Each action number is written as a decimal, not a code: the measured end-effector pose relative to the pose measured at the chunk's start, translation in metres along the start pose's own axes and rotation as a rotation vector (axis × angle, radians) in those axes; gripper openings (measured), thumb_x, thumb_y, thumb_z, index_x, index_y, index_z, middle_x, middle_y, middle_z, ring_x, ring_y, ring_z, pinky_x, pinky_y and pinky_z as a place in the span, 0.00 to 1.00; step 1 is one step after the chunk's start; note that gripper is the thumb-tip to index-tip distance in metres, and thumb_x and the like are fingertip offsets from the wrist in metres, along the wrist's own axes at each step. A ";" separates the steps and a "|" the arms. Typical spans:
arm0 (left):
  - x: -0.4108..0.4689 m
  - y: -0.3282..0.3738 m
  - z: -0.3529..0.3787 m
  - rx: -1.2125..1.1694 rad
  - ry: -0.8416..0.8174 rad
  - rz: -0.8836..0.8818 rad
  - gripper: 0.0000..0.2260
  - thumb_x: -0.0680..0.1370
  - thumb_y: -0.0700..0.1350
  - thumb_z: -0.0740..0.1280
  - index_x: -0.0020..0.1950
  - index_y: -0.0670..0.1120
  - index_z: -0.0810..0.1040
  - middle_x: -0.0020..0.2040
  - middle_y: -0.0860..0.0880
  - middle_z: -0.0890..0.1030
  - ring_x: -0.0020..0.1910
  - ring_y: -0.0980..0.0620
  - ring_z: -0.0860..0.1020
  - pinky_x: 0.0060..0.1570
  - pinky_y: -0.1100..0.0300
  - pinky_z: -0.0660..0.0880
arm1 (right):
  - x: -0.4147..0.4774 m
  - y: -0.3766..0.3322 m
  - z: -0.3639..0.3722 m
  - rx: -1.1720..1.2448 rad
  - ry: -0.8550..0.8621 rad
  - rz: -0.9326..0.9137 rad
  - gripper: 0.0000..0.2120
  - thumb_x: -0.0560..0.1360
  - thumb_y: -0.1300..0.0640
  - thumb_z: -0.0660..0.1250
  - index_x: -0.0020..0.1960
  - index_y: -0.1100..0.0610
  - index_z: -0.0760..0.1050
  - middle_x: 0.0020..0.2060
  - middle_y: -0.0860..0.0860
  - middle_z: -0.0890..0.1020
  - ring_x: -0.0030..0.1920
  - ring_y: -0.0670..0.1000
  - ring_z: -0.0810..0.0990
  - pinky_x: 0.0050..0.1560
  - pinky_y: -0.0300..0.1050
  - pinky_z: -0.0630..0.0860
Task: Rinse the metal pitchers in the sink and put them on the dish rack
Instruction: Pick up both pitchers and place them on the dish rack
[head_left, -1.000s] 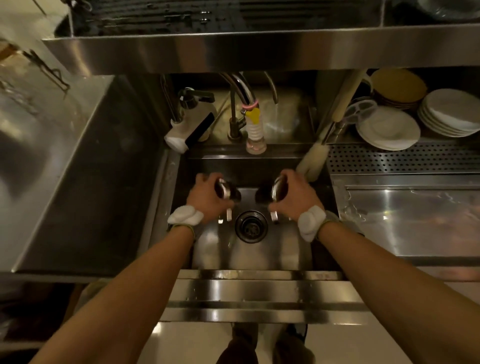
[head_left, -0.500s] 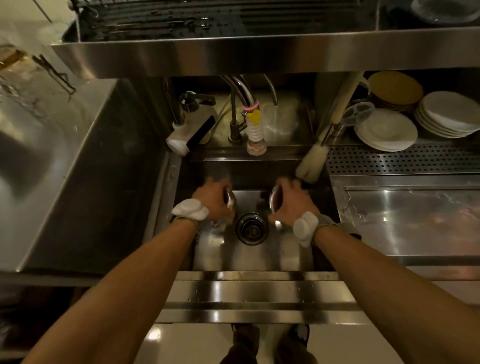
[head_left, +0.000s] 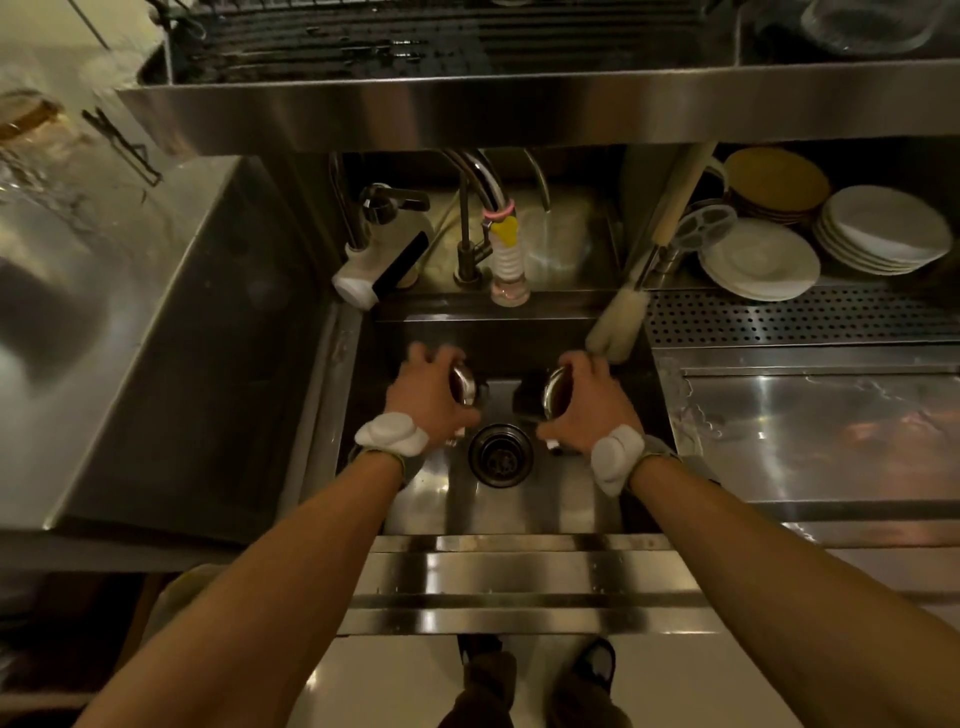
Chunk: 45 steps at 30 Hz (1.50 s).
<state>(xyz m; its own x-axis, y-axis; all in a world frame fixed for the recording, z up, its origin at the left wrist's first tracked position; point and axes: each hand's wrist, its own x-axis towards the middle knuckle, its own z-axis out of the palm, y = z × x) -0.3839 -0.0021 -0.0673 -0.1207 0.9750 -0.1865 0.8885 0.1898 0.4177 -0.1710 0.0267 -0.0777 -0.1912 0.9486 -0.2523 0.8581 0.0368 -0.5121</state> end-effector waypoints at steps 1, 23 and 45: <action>-0.001 0.001 -0.003 -0.092 0.126 -0.009 0.33 0.63 0.51 0.77 0.66 0.54 0.68 0.64 0.45 0.66 0.60 0.42 0.74 0.58 0.49 0.77 | 0.001 -0.002 -0.003 0.074 0.115 0.010 0.43 0.60 0.52 0.79 0.68 0.50 0.60 0.68 0.55 0.64 0.65 0.61 0.69 0.63 0.57 0.73; -0.012 -0.002 -0.004 0.054 -0.024 0.043 0.32 0.62 0.52 0.77 0.63 0.54 0.69 0.62 0.45 0.67 0.56 0.41 0.75 0.53 0.50 0.77 | -0.023 -0.005 0.021 -0.013 0.073 0.033 0.44 0.59 0.51 0.79 0.69 0.50 0.60 0.67 0.56 0.63 0.65 0.63 0.68 0.61 0.57 0.74; -0.106 0.074 -0.152 0.112 0.105 0.159 0.41 0.61 0.54 0.76 0.71 0.52 0.65 0.65 0.46 0.72 0.60 0.44 0.75 0.57 0.51 0.77 | -0.112 -0.102 -0.133 -0.188 0.133 -0.289 0.45 0.63 0.45 0.77 0.72 0.50 0.58 0.66 0.56 0.68 0.62 0.59 0.73 0.54 0.49 0.73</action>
<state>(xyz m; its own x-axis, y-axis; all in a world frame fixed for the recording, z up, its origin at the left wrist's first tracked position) -0.3726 -0.0734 0.1186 -0.0151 0.9994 -0.0304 0.9429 0.0243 0.3322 -0.1739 -0.0419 0.1124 -0.3856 0.9226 -0.0035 0.8525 0.3549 -0.3839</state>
